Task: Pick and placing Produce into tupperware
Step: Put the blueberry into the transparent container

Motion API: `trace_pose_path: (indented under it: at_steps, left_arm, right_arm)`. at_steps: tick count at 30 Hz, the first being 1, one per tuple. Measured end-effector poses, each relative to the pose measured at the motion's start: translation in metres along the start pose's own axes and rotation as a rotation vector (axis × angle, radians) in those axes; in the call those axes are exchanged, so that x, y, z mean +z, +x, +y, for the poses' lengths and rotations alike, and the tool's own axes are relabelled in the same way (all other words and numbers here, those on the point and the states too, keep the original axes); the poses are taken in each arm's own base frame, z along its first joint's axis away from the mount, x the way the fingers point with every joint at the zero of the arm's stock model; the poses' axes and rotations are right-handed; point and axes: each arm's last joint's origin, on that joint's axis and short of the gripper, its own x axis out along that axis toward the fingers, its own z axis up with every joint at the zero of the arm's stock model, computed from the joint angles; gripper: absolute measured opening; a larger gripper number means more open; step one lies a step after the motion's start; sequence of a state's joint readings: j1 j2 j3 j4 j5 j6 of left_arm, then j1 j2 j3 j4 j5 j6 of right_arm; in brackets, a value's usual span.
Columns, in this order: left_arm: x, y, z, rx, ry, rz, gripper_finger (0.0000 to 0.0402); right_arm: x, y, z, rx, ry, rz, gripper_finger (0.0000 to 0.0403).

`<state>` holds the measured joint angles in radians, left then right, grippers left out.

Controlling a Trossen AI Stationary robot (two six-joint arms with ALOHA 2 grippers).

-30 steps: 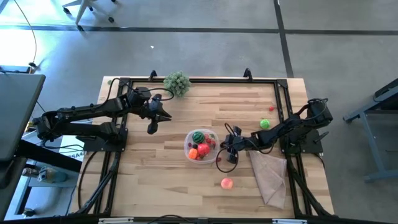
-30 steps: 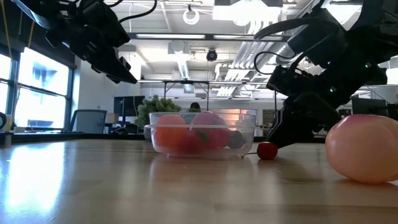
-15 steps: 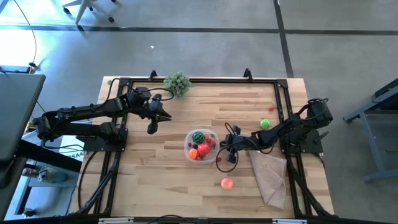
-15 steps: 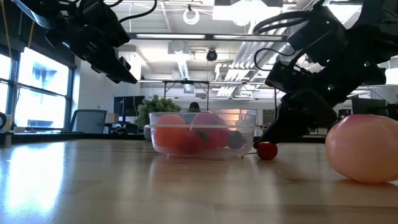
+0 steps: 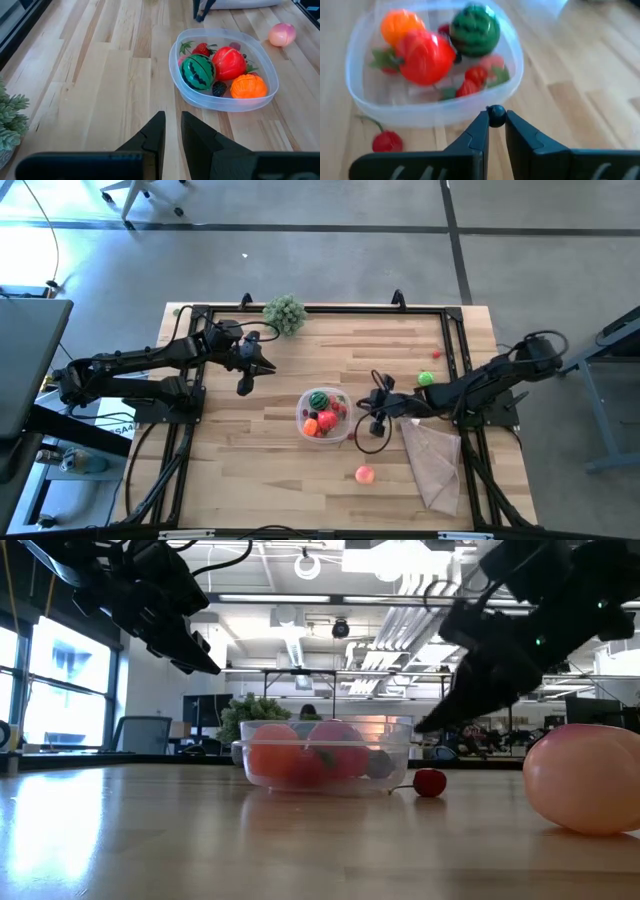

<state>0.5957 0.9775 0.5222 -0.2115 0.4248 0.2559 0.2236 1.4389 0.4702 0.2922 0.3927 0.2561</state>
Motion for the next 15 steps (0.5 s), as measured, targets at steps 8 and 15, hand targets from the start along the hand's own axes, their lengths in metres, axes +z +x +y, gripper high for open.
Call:
trace_pose_path:
  at_steps: [8, 15]
  left_arm:
    - [0.000, 0.000, 0.000, -0.001, 0.000, 0.000, 0.0051]
    - [0.000, 0.000, 0.000, 0.000, 0.000, 0.000, 0.0051]
  right_arm:
    - [0.015, -0.009, -0.001, 0.031, -0.022, -0.099, 0.0032]
    - [0.040, 0.008, 0.009, 0.063, -0.106, -0.075, 0.0032]
